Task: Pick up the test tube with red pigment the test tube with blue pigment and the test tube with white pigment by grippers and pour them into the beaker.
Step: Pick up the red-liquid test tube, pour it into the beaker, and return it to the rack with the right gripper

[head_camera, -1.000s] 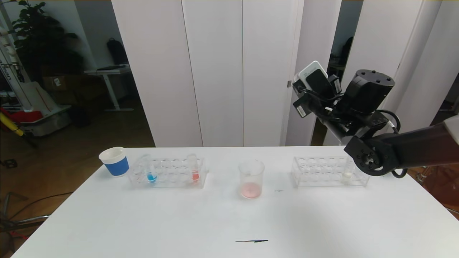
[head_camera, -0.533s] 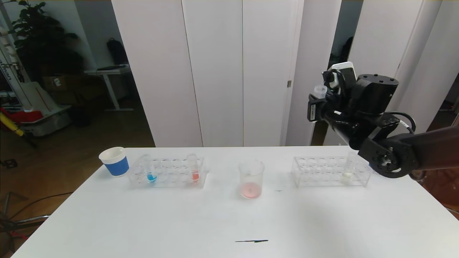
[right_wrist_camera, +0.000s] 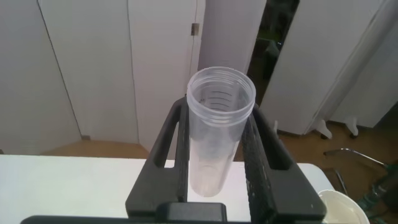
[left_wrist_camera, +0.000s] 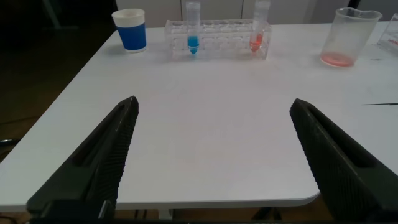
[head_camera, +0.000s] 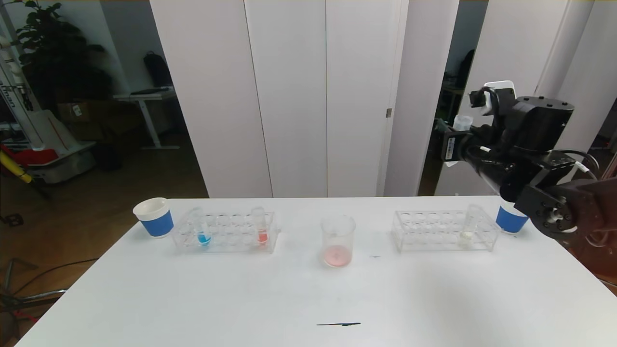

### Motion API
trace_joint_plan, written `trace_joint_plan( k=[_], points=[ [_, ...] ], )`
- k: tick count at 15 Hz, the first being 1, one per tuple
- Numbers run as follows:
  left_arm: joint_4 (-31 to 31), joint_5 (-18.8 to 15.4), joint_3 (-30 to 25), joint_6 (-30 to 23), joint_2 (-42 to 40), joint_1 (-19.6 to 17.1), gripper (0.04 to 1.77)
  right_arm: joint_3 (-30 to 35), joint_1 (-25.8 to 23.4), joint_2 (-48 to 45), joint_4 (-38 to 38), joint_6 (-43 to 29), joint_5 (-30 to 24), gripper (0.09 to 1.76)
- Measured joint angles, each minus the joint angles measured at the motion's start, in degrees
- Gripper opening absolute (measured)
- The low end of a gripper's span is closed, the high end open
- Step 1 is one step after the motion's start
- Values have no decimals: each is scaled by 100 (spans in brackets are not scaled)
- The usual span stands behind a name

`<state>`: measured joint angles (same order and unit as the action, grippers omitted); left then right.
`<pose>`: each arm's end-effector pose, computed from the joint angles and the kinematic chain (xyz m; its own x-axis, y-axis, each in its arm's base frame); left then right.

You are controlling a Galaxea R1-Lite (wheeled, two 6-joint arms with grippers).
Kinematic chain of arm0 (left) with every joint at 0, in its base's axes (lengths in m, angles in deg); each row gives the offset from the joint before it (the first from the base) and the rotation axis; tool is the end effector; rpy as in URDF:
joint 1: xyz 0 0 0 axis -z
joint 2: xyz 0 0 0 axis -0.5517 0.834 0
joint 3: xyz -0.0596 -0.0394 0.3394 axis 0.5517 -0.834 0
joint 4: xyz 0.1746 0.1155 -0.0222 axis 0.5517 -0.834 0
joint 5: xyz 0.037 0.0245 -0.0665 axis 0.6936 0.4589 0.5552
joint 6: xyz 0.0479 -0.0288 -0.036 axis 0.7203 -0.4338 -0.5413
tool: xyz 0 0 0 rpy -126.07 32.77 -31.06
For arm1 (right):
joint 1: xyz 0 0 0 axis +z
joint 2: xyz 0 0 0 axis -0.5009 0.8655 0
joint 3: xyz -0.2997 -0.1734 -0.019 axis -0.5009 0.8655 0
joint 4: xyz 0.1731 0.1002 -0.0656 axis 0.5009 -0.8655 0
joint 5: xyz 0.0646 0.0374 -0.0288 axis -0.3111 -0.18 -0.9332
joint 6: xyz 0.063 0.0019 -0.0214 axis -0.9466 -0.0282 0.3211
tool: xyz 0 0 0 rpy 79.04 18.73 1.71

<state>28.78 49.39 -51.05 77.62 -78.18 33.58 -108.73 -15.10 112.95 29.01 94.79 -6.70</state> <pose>-0.0040 0.0001 0.0744 1.0000 -0.0017 -0.0064 0.0018 1.0000 0.0039 0.4449 0.0954 0.2553 0.9942 -0.0889 0.0609 0.0936 0.9923 -0.0808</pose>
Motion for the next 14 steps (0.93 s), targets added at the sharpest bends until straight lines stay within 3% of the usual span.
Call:
trace_joint_plan(
  k=[9,14],
  points=[
    [0,0,0,-1,0,0,174,-66,-2178,-251,507,-122,-168,59],
    [0,0,0,0,0,0,174,-63,-2561,315,855,-639,-187,59]
  ],
)
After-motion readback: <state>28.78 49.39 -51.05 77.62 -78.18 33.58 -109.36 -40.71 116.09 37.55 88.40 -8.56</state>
